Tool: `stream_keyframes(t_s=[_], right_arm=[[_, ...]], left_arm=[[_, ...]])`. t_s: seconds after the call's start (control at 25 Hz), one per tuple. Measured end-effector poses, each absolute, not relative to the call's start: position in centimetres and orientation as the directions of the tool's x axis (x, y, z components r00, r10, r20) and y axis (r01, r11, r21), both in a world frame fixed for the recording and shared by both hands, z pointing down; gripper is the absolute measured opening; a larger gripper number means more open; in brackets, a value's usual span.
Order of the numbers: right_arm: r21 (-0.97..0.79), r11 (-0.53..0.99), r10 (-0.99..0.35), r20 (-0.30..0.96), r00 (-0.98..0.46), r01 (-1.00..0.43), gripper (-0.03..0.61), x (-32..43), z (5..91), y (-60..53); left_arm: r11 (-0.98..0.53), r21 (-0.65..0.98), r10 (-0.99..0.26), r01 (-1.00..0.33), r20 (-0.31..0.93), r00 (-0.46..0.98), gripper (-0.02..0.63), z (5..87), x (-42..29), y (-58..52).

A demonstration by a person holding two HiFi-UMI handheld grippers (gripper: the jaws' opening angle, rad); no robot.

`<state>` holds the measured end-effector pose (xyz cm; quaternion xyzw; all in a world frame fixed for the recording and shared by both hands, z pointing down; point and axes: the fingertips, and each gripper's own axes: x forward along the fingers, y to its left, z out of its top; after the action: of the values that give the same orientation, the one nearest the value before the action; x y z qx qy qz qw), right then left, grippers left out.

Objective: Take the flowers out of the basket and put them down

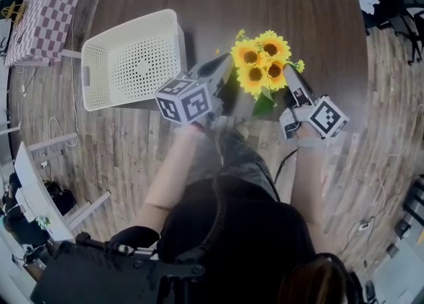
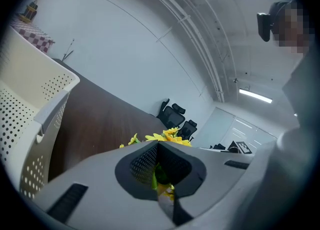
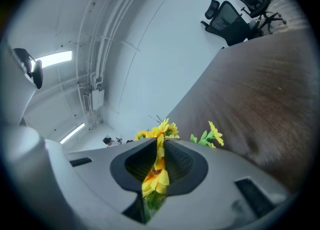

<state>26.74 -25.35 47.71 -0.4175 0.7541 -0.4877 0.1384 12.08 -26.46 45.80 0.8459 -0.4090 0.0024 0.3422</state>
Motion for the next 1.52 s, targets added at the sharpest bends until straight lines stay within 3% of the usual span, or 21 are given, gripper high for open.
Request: stream_keyframes(t_s=[0.84,1.24,1.52], right_arm=[[-0.844,0.186,-0.797,0.169,-0.579,-0.502,0.075,28.4,47.2,-23.8],[-0.744,0.240,-0.813,0.197,-0.548,-0.624,0.077,29.2,47.1,-22.1],[-0.710,0.262,-0.831,0.179,-0.527,-0.654,0.019,28.8,46.4,-21.0]], left_arm=[[-0.420,0.595,-0.694,-0.685,0.276,0.665,0.000,45.6,12.4,-23.3],[-0.432,0.594,-0.684,-0.679,0.276,0.676,0.000,45.9,12.0,-20.3],[-0.454,0.604,-0.669,-0.655,0.255,0.698,0.000,45.9,12.0,-19.2]])
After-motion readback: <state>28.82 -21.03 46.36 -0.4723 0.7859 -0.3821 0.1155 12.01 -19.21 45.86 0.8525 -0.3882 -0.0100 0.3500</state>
